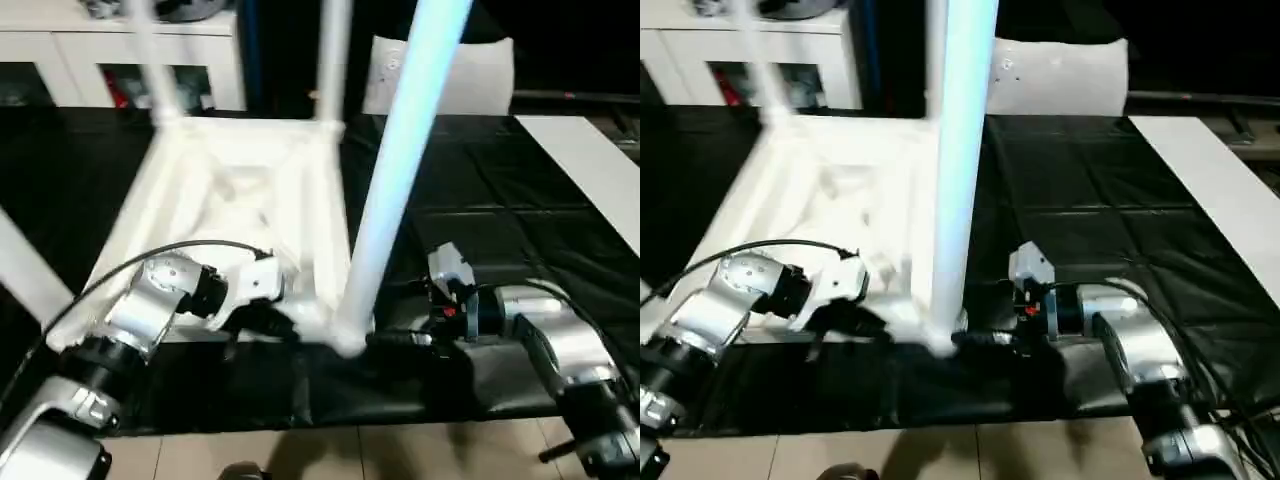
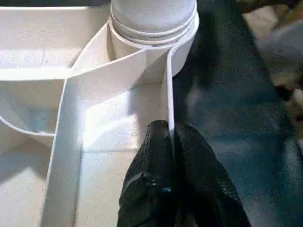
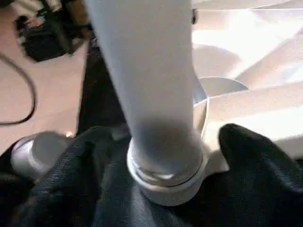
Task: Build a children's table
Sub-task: Rotate leg to tighten
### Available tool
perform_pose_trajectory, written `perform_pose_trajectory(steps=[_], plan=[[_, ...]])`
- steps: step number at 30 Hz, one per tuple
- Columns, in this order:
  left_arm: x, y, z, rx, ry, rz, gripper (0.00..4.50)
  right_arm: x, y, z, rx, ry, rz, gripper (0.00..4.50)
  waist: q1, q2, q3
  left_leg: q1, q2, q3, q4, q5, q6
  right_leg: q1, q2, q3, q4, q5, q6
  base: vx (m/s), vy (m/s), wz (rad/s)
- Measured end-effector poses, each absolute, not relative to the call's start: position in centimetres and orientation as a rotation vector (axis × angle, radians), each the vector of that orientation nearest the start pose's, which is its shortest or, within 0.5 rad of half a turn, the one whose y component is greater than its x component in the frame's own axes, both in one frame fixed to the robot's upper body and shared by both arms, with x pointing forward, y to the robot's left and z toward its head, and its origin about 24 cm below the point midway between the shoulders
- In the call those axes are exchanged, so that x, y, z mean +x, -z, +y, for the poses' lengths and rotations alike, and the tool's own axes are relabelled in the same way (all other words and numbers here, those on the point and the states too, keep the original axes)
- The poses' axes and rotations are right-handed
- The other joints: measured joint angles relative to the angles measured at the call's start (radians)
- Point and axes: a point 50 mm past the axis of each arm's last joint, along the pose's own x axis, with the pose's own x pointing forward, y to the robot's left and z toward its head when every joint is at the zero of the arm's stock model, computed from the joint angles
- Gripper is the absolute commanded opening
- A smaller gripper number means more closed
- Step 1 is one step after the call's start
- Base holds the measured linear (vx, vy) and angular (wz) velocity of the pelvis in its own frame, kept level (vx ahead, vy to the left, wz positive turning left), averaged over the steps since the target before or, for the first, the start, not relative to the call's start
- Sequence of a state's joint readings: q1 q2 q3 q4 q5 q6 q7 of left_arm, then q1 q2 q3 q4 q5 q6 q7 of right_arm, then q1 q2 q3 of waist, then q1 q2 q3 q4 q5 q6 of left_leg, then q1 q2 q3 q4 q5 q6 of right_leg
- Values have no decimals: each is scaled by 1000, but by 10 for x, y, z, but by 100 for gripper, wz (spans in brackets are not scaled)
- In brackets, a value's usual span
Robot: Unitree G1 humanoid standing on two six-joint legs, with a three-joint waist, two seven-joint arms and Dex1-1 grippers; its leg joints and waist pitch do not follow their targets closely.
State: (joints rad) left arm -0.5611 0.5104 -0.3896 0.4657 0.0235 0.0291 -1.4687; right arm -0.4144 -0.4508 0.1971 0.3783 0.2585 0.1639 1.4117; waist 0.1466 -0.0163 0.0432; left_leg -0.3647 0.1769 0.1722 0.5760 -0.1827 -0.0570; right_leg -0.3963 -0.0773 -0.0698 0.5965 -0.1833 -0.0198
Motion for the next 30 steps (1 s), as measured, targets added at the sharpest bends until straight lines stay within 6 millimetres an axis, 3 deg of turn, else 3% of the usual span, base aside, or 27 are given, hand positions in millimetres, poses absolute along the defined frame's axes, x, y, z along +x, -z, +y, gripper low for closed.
perform_pose_trajectory(steps=[3,5,10,17,30], plan=[[294,-61,148,589,1671,529,0,282,-59,-154,-101,-1525,345,331,9,0,0,-1,0,1,1,0,0,0,0,0,0,0,0,0,0,0],[295,-62,145,608,1689,527,0,282,-58,-152,-107,-1549,351,329,11,0,0,-2,0,1,2,0,1,0,-1,0,0,0,0,0,0,0],[296,-62,143,628,1711,521,0,280,-55,-147,-100,-1593,361,260,18,0,0,-2,1,1,3,0,0,0,-1,0,1,0,0,0,0,0],[299,-62,141,643,1733,524,0,282,-57,-141,-101,-1640,369,212,22,0,0,-1,1,1,6,0,0,0,-1,0,5,0,0,0,0,0],[299,-60,147,580,1687,528,0,278,-53,-137,-48,-1607,368,199,22,0,0,-1,2,1,7,0,0,0,-1,0,7,0,0,0,0,0]])
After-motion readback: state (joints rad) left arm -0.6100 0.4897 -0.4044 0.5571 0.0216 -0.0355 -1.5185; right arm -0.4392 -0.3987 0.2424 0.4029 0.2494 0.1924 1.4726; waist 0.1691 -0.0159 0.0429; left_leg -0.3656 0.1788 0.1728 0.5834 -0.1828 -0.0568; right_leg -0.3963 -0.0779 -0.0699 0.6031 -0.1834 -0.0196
